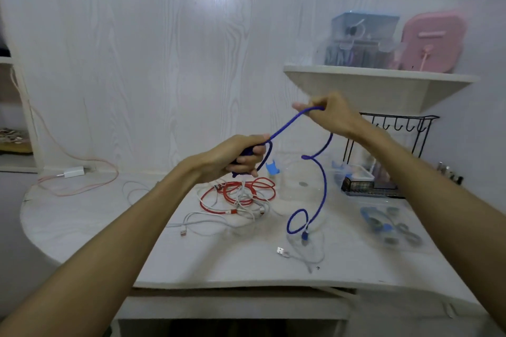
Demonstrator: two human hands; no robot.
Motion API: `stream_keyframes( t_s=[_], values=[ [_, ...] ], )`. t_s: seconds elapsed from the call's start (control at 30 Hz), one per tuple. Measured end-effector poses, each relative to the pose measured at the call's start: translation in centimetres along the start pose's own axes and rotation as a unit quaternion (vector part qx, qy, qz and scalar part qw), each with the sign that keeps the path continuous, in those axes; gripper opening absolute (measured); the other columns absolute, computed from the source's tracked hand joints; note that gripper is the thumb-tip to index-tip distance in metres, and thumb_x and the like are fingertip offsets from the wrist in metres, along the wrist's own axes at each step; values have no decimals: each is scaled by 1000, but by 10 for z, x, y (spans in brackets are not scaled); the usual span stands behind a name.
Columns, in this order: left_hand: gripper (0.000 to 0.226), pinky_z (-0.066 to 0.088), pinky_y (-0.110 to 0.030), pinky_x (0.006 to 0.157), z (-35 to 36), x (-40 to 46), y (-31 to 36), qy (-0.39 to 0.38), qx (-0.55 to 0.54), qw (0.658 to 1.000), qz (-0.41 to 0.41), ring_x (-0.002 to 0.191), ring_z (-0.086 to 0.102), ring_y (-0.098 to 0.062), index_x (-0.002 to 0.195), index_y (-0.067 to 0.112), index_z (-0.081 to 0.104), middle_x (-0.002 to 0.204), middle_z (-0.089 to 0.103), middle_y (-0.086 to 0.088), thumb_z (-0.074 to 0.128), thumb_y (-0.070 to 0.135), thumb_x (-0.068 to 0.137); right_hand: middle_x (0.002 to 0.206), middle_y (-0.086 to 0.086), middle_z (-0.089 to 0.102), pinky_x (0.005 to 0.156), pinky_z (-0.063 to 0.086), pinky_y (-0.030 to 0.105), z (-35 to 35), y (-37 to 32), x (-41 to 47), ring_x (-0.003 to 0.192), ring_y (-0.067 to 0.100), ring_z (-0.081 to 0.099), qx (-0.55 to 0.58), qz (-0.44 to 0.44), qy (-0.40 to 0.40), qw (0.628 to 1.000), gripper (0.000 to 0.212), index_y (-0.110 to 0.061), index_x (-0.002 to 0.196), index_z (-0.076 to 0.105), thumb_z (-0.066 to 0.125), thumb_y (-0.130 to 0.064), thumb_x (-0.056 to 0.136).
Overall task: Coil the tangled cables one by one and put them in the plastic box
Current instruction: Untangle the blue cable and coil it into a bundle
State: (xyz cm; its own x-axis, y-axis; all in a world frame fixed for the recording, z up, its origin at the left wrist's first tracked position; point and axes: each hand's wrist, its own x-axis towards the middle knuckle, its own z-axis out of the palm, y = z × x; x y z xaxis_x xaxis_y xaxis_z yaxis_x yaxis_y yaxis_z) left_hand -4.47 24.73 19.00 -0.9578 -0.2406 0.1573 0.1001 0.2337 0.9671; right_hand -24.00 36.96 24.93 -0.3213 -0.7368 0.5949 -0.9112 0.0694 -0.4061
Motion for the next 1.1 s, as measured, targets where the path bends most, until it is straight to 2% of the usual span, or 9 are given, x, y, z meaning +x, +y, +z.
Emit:
stream_keyframes(
  t_s=[0.2,0.27,0.43,0.53,0.67,0.8,0.93,1.03,1.1],
  values=[
    [50,47,-19,52,35,-16,37,41,-93,990,101,29,17,-6,51,23,40,38,24,10,38,29,100,43,-5,24,45,21,20,-13,-35,-18,41,11,22,-21,-46,339,939,54,-17,50,28,41,-35,99],
    [46,46,-18,50,46,-23,38,83,-120,982,120,28,18,-6,54,21,38,37,26,10,40,28,100,46,-4,28,47,23,25,-14,-39,-24,42,8,25,-7,-23,298,954,49,-13,53,38,41,-29,99],
    [42,43,-19,50,55,-50,15,96,-99,988,71,28,18,-5,60,19,36,37,26,11,38,30,100,61,-3,50,50,37,16,4,-42,-73,49,4,43,22,90,-35,995,32,-18,68,57,54,-35,94],
    [47,41,-21,48,63,-70,-5,86,-84,993,6,29,18,-6,59,18,40,39,26,9,35,42,100,87,6,60,74,50,33,30,-51,-106,73,16,56,-22,92,-131,987,17,-12,101,59,62,-26,90],
    [55,35,-23,50,76,-99,-24,108,-108,988,-17,30,20,-7,62,14,42,40,27,7,21,47,101,69,-2,59,58,46,22,64,-82,-146,60,9,54,110,98,-124,981,9,-16,98,63,58,-17,91],
    [55,35,-20,48,86,-126,-39,123,67,989,-46,35,23,-9,71,14,45,45,31,6,17,50,101,52,-8,47,49,34,25,76,-102,-163,49,8,43,1,35,77,996,21,-20,89,63,64,-5,74],
    [64,37,-19,48,108,-155,-53,8,-45,999,-26,34,23,-8,66,15,50,46,34,3,19,63,95,46,-6,39,48,31,27,81,-120,-175,45,16,39,-113,-113,141,977,13,-18,92,55,57,-31,91],
    [53,42,-18,51,125,-172,-67,-27,-94,994,39,36,35,-7,65,24,52,54,48,3,32,64,92,48,-3,50,52,41,31,93,-116,-193,47,20,49,-75,-87,119,986,35,-15,83,56,41,-43,98],
    [41,47,-17,57,132,-180,-75,-16,-109,992,67,46,54,-8,68,26,56,65,62,2,42,58,90,59,1,57,66,47,39,106,-108,-206,61,24,57,-27,-48,16,998,45,-16,71,55,35,-44,100]
  ],
)
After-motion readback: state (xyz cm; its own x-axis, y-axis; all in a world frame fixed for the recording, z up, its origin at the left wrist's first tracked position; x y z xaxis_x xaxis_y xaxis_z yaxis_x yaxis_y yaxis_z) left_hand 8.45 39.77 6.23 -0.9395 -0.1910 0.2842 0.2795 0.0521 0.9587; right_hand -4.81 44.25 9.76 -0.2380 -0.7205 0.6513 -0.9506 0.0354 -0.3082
